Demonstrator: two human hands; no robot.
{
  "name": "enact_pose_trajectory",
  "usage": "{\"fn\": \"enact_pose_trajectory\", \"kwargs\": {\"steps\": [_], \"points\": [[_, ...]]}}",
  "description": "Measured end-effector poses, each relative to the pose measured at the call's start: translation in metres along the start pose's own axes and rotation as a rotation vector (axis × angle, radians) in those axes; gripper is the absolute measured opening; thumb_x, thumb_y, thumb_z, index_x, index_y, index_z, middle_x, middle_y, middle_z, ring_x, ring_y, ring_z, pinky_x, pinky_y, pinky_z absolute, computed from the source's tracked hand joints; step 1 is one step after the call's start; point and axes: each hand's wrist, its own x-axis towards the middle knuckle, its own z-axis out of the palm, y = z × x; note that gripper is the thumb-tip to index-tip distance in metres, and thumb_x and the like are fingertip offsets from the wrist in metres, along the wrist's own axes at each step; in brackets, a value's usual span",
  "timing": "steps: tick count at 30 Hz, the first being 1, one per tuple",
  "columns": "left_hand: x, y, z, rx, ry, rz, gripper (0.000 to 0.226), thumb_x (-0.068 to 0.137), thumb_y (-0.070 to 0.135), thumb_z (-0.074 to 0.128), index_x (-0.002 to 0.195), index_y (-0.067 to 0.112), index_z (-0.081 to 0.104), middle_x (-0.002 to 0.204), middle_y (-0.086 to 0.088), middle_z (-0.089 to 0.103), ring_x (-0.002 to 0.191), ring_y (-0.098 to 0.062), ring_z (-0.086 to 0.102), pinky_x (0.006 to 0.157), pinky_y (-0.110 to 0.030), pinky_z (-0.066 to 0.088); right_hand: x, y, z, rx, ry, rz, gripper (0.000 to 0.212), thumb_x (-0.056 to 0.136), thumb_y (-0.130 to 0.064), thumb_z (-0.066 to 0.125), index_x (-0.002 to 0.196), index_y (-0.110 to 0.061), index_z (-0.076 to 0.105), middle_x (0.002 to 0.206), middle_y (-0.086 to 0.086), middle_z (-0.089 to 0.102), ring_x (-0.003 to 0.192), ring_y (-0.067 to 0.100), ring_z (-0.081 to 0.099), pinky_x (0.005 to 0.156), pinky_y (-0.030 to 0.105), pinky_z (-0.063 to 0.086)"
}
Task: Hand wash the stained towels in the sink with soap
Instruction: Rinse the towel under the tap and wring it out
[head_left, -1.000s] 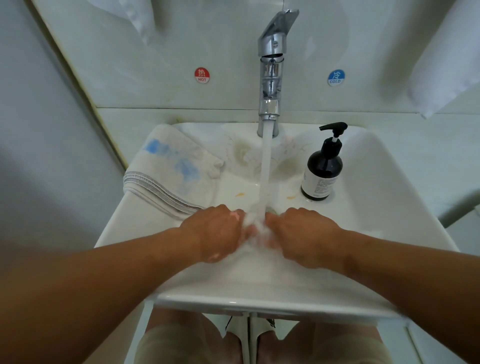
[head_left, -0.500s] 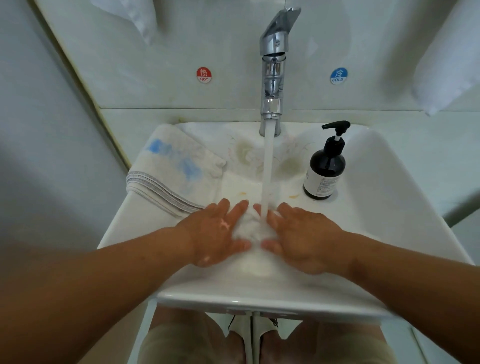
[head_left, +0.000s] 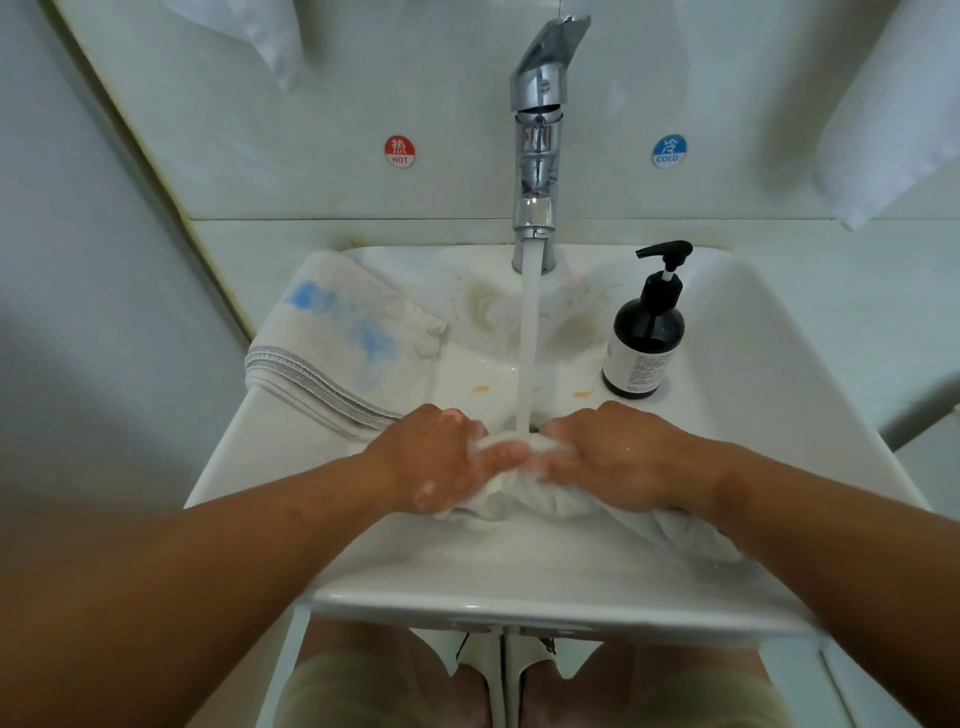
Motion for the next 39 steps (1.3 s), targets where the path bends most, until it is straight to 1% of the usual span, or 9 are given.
{"fn": "enact_pose_trajectory", "kwargs": {"steps": [6,10,18,22,25,29,32,35,39], "points": [[-0.015,-0.001,0.002,-0.282,-0.077,-0.147,0.079,0.091,0.077,0.018,0.157,0.033,0.016,0.142,-0.002,0.045,0.125,-0.025,0.051,0.106,-0.040,0.042,-0.004,-0.001,0.013,-0.215,0.045,0.014,0.059,0.099,-0.070,0.025,0.151,-0.041,0.019,0.125,-0.003,0.045,0.115,0.024,0.054,0.095,0.041,0.046],[-0.014,0.017,-0.004,-0.169,-0.224,-0.087,0.088,0.090,0.079,0.019,0.160,0.028,0.002,0.152,-0.010,0.038,0.129,-0.031,0.051,0.107,-0.044,0.043,0.000,-0.001,0.017,-0.174,-0.033,-0.090,0.079,0.089,-0.083,0.026,0.153,-0.037,0.020,0.122,-0.003,0.048,0.108,0.021,0.056,0.097,0.039,0.047],[-0.005,-0.010,-0.002,-0.099,-0.107,-0.045,0.059,0.092,0.070,0.031,0.118,0.023,0.055,0.099,-0.008,0.066,0.088,-0.028,0.064,0.078,-0.040,0.055,0.010,-0.001,0.019,-0.068,0.094,-0.089,0.050,0.092,-0.079,0.038,0.085,-0.031,0.052,0.076,-0.008,0.057,0.072,0.012,0.056,0.067,0.031,0.048],[-0.018,-0.033,-0.019,-0.219,-0.006,-0.128,0.072,0.075,0.094,0.031,0.079,0.029,0.062,0.075,0.007,0.064,0.073,-0.014,0.060,0.071,-0.035,0.051,0.015,-0.008,0.013,0.184,0.184,-0.111,0.058,0.080,-0.078,0.061,0.122,-0.039,0.054,0.106,-0.016,0.063,0.097,0.010,0.062,0.084,0.028,0.051],[-0.024,-0.046,-0.013,-0.193,0.033,-0.126,0.074,0.075,0.085,0.042,0.104,0.024,0.071,0.104,0.003,0.068,0.097,-0.018,0.063,0.087,-0.035,0.050,0.008,-0.005,0.012,-0.006,0.140,-0.033,0.072,0.077,-0.077,0.065,0.133,-0.036,0.046,0.112,-0.011,0.053,0.103,0.014,0.057,0.086,0.030,0.047],[-0.021,-0.010,-0.012,-0.217,-0.083,-0.066,0.088,0.088,0.081,0.037,0.157,0.029,0.022,0.151,0.001,0.047,0.136,-0.022,0.048,0.112,-0.039,0.039,-0.002,-0.013,0.024,-0.233,0.047,0.084,0.081,0.091,-0.079,0.036,0.152,-0.028,0.022,0.124,0.003,0.050,0.114,0.026,0.054,0.093,0.041,0.047],[-0.007,0.010,-0.007,-0.045,-0.133,-0.103,0.102,0.077,0.087,0.005,0.158,0.025,0.012,0.143,-0.008,0.049,0.124,-0.031,0.055,0.101,-0.043,0.047,0.002,-0.012,0.027,-0.222,0.038,0.012,0.065,0.100,-0.063,0.037,0.147,-0.022,0.019,0.121,0.006,0.053,0.107,0.029,0.060,0.092,0.045,0.051],[-0.001,0.005,0.004,-0.039,-0.128,-0.117,0.059,0.101,0.063,0.026,0.142,0.020,0.032,0.126,-0.012,0.059,0.104,-0.035,0.063,0.088,-0.045,0.053,0.009,-0.007,0.023,-0.254,0.007,0.006,0.049,0.099,-0.036,0.048,0.141,-0.021,0.025,0.113,0.007,0.056,0.098,0.030,0.060,0.086,0.046,0.052],[0.001,0.004,-0.002,-0.116,-0.091,-0.192,0.042,0.104,0.054,0.037,0.122,0.018,0.046,0.100,-0.012,0.063,0.091,-0.034,0.063,0.076,-0.040,0.051,0.011,-0.005,0.018,-0.152,0.063,-0.022,0.052,0.090,-0.073,0.047,0.109,-0.024,0.050,0.088,0.002,0.058,0.083,0.026,0.058,0.071,0.038,0.048]]}}
